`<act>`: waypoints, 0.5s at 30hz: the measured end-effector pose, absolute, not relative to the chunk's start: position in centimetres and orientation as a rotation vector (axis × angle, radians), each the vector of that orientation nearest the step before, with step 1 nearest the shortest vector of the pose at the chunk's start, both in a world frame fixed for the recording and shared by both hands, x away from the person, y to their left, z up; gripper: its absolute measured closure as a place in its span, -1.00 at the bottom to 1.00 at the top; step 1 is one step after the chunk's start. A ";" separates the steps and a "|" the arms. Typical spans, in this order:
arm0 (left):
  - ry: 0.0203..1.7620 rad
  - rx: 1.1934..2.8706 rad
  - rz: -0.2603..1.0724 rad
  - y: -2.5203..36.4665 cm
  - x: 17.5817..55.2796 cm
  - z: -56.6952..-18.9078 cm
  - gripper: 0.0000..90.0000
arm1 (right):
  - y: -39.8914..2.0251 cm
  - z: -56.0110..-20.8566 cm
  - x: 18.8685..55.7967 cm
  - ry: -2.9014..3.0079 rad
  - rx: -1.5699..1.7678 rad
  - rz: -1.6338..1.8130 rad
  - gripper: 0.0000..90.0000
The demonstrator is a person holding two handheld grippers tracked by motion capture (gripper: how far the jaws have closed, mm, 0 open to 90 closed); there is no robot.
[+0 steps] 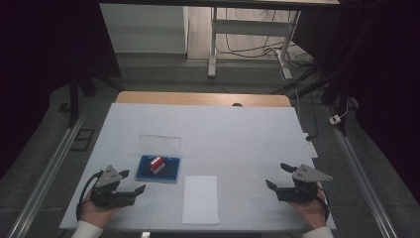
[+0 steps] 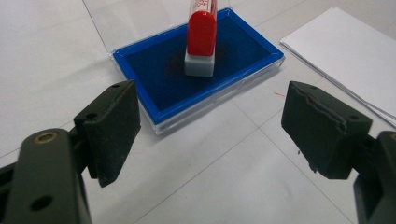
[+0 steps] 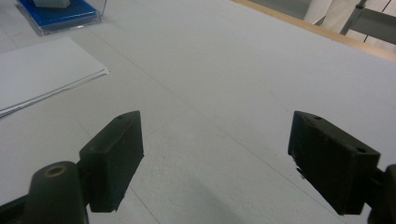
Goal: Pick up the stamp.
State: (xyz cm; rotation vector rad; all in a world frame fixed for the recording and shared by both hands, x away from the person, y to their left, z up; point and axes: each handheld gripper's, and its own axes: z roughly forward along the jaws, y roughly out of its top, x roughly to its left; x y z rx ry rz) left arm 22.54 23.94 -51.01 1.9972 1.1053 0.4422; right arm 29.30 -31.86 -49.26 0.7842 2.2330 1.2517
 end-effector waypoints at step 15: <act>1.109 1.984 0.449 24.2 22.5 -51.0 -0.56 | -31.7 -49.1 29.0 2.242 0.772 1.250 -0.47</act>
